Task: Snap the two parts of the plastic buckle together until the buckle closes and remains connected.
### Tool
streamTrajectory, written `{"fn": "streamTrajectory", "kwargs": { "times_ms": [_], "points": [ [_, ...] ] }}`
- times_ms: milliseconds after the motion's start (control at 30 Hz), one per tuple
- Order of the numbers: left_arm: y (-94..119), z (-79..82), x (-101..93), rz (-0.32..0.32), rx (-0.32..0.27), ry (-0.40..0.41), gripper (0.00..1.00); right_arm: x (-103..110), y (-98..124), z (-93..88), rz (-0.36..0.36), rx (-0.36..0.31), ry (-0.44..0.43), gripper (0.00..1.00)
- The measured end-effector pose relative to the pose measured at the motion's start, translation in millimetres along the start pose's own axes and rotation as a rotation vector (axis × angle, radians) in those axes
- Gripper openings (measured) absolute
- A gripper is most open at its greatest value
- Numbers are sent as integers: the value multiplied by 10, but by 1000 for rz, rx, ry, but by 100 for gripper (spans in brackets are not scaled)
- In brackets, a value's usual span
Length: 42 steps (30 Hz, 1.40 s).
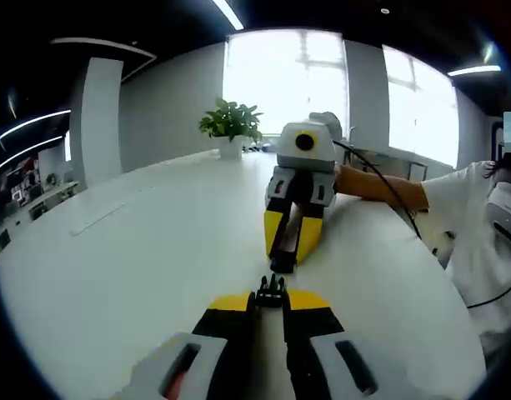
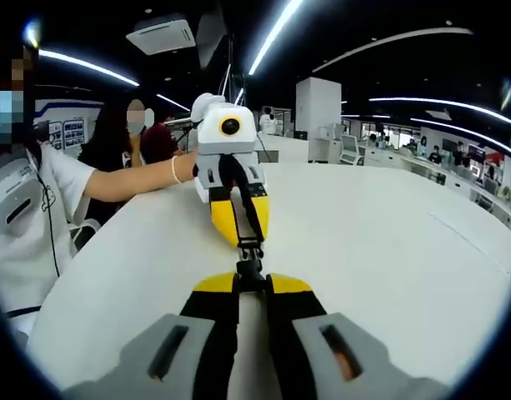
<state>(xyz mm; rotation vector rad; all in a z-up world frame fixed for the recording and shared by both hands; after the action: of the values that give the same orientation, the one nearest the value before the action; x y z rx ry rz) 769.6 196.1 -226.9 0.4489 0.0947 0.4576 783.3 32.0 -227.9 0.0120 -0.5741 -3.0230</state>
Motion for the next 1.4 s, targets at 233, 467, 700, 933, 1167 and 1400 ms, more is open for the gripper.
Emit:
{"fn": "streamTrajectory", "kwargs": {
  "times_ms": [233,467,700,933,1167,1400],
  "points": [
    [-8,12,-33,-12,-6,-6,12,9,-8,-7,0,4,-13,12],
    [-31,0,-57,-15,5,-13,12,6,-11,-11,6,9,-14,12],
    [-41,3,-45,-13,6,-16,12,2,-7,-5,1,10,-11,12],
    [-26,43,-49,-31,-21,-2,12,-5,-17,0,-2,13,-8,12],
    [-44,36,-64,-26,-10,-24,12,12,-22,4,-2,15,-7,12],
    [-101,19,-45,-27,8,-35,12,-3,-26,7,4,14,-12,12]
  ]
}}
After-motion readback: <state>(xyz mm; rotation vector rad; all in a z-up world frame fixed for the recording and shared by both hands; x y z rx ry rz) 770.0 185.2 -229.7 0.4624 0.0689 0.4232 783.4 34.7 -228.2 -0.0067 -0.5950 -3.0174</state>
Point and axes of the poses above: the point that each gripper's makers call its tool centre point, and the gripper's own axes: y roughly backward along the fingers, x roughly to its left, z roughly out of its top, the point moved 7 cm from there along y, roughly backward along the fingers, and after that the axes turned 9 degrees about z, right-handed, at the moved point
